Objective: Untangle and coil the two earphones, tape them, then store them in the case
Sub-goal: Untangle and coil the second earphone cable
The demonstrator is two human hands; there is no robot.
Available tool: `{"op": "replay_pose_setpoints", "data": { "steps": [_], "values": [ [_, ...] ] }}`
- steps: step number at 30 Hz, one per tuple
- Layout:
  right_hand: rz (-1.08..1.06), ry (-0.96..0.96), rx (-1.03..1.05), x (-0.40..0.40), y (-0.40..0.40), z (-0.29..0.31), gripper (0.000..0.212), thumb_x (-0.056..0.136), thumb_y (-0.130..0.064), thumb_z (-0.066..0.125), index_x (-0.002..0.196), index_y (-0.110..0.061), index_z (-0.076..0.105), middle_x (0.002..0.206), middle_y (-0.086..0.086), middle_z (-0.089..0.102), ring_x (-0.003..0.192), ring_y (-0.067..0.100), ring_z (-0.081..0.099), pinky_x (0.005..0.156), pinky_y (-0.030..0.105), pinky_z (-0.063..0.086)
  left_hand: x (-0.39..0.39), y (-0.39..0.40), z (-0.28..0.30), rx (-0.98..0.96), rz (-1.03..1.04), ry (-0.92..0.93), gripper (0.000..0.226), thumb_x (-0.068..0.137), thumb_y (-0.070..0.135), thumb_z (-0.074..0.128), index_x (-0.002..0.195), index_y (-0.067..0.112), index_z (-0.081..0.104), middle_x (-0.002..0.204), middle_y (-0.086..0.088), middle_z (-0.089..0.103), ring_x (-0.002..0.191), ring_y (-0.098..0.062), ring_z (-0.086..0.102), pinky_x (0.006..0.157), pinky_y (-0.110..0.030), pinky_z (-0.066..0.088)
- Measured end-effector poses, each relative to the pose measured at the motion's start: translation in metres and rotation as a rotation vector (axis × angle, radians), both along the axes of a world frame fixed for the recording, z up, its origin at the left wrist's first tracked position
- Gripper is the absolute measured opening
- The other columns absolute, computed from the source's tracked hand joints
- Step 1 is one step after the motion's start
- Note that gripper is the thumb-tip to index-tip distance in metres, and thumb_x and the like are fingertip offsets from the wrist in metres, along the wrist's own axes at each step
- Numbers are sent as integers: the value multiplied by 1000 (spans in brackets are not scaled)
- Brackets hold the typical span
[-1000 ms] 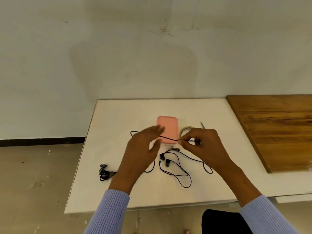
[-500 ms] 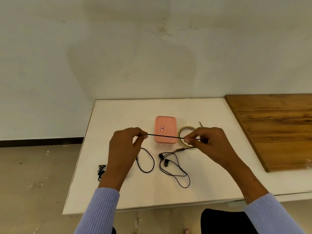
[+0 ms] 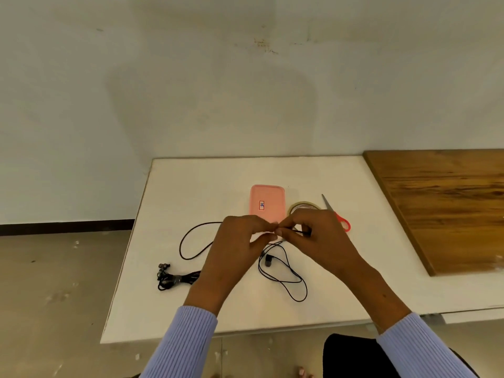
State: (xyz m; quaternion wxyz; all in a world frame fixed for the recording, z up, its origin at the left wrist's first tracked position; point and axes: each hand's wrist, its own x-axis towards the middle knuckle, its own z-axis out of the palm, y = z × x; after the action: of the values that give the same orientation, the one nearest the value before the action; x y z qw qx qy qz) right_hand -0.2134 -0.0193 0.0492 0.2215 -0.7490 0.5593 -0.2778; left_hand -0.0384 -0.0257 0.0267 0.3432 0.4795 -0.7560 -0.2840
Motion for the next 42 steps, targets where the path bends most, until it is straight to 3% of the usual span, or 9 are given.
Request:
{"op": "replay_pose_setpoints", "data": {
  "steps": [11,16,21,24,29,33,37,41,42],
  "values": [
    [-120,-189,52,-40,-2,6,5,74,-20,76,78,-22,75,69,-23,68,55,12,57,56,21,47,34,-11,7,-66,285,95,10,80,5,70,83,14,75,83,16,69,84,6,64,79,-5,46],
    [-146,-221,0,-37,-2,4,2,76,-15,76,76,-15,74,67,-22,66,48,5,46,51,10,36,31,-10,3,-77,261,14,39,88,2,59,124,15,60,109,-3,71,72,-9,64,82,-10,42],
    [-61,-176,-27,-18,-2,1,13,78,-16,75,75,-28,71,70,-21,67,53,5,50,54,12,36,7,-2,3,-136,55,9,47,83,10,55,129,15,55,134,1,54,126,-9,48,103,-23,39],
    [2,-149,-52,-6,-3,-1,2,79,-26,71,77,-26,71,71,-17,65,58,7,51,58,18,35,-4,1,1,-135,1,6,32,82,21,65,114,21,68,115,6,68,109,-5,60,94,-27,48],
    [33,-169,-24,-2,-4,-3,9,81,-30,70,83,-22,73,72,-23,62,67,10,58,61,27,46,-1,-1,5,-109,78,-6,20,81,25,62,96,20,76,87,3,75,79,-7,68,72,-8,45],
    [-39,-205,0,-24,-6,0,13,78,-15,73,77,-27,72,68,-25,67,66,0,60,59,11,42,17,-9,5,-64,204,55,14,81,13,71,93,15,76,90,0,75,85,-5,67,78,-8,44],
    [-114,-227,34,-39,-5,0,6,77,-13,74,81,-18,75,76,-15,71,74,9,65,69,27,52,29,-11,6,-55,256,19,17,82,7,70,95,16,76,92,1,75,92,6,59,79,0,39],
    [-153,-230,31,-36,-5,-3,4,79,-10,73,80,-14,73,75,-16,68,73,4,62,66,16,49,23,-7,3,1,179,-93,45,84,1,58,123,23,61,108,6,70,67,-5,64,69,-18,46],
    [-159,-231,32,-35,-5,-3,3,79,-10,72,80,-13,73,74,-17,67,72,5,61,65,15,47,20,-6,3,1,146,-95,53,82,2,56,131,23,54,119,7,64,77,-2,65,75,-21,48]
  ]
}}
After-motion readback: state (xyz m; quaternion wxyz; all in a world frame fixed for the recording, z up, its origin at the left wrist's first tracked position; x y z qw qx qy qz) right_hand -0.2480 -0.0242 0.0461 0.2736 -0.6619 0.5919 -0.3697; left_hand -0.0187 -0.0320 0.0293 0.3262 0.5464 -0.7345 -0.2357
